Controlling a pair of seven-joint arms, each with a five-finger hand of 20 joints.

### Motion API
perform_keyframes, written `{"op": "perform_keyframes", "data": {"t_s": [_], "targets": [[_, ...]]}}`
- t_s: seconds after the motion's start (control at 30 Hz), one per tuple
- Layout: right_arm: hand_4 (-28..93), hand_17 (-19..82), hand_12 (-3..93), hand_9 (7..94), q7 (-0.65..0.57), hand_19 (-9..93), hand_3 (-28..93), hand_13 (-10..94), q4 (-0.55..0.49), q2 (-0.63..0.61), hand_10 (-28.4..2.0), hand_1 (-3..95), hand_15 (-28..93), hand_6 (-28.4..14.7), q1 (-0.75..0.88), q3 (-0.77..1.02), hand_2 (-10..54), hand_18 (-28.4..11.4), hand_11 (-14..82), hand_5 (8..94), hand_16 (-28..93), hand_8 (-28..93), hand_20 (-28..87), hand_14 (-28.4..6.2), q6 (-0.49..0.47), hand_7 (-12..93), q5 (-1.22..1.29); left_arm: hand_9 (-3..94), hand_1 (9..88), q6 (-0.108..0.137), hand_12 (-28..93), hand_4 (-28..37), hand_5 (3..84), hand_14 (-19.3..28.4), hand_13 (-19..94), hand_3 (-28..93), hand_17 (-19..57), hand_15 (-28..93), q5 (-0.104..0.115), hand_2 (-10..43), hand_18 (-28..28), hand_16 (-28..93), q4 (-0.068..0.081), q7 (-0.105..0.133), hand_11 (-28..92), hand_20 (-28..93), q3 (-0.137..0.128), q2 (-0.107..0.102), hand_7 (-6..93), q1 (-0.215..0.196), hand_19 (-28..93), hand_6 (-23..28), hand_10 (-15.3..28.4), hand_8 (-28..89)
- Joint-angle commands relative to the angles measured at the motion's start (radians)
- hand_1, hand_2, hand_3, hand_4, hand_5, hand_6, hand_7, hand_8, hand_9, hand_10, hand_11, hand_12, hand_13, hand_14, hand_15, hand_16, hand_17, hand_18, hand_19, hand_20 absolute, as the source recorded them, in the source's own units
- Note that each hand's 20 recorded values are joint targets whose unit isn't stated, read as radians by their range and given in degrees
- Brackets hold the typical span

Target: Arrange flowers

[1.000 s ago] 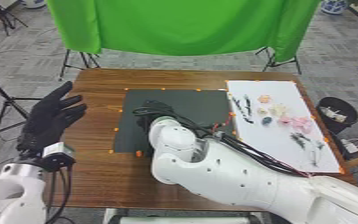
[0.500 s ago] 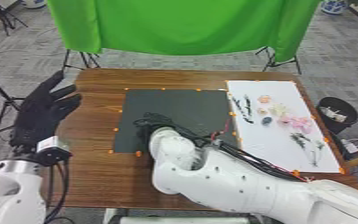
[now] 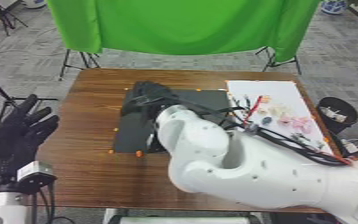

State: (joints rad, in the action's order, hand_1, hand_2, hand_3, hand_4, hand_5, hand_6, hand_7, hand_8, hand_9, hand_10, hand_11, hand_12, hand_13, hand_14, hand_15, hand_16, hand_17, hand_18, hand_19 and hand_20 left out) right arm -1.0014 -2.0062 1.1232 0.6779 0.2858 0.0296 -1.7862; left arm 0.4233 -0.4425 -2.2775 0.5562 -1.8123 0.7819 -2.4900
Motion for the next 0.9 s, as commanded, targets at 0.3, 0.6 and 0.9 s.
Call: {"op": "perform_keyframes", "data": {"t_s": [0.3,0.6,0.9], "targets": [[-11,53,23.1,67.9,-0.034,93,79,70,0.148,-0.021,-24.5,16.4,72,-12.8,0.158,0.125,13.5,-19.7,47.7,54.9,15,-8,13,-17.5,-0.216,18,0.222,31.1,29.8,-0.006,11,-20.9,34.2,25.5,20,63,-7.0,53,-0.003,6.7,25.5,-11,0.022,-0.032,27,5,0.094,-0.01,9.6,0.092,51,7.9,18.6,-8],[-7,52,23.5,66.0,-0.042,93,82,70,0.203,-0.004,-24.9,14.6,72,-11.2,0.14,0.061,13.9,-20.1,50.0,50.5,14,-8,13,-17.5,-0.207,12,0.204,31.1,29.8,-0.004,11,-20.7,34.2,25.6,20,63,-7.0,53,0.0,6.7,25.5,-11,0.02,-0.03,27,5,0.072,0.005,9.7,0.057,51,7.8,18.7,-8],[-9,51,23.5,64.1,-0.03,93,82,68,0.21,0.023,-25.6,14.1,73,-11.0,0.127,0.039,14.5,-20.3,50.5,48.2,14,-8,12,-17.8,-0.181,12,0.189,31.2,29.8,-0.01,11,-21.0,34.2,25.6,20,63,-7.0,53,-0.004,6.5,25.5,-11,0.026,-0.034,27,5,0.088,0.0,9.6,0.079,51,7.9,18.6,-8]]}}
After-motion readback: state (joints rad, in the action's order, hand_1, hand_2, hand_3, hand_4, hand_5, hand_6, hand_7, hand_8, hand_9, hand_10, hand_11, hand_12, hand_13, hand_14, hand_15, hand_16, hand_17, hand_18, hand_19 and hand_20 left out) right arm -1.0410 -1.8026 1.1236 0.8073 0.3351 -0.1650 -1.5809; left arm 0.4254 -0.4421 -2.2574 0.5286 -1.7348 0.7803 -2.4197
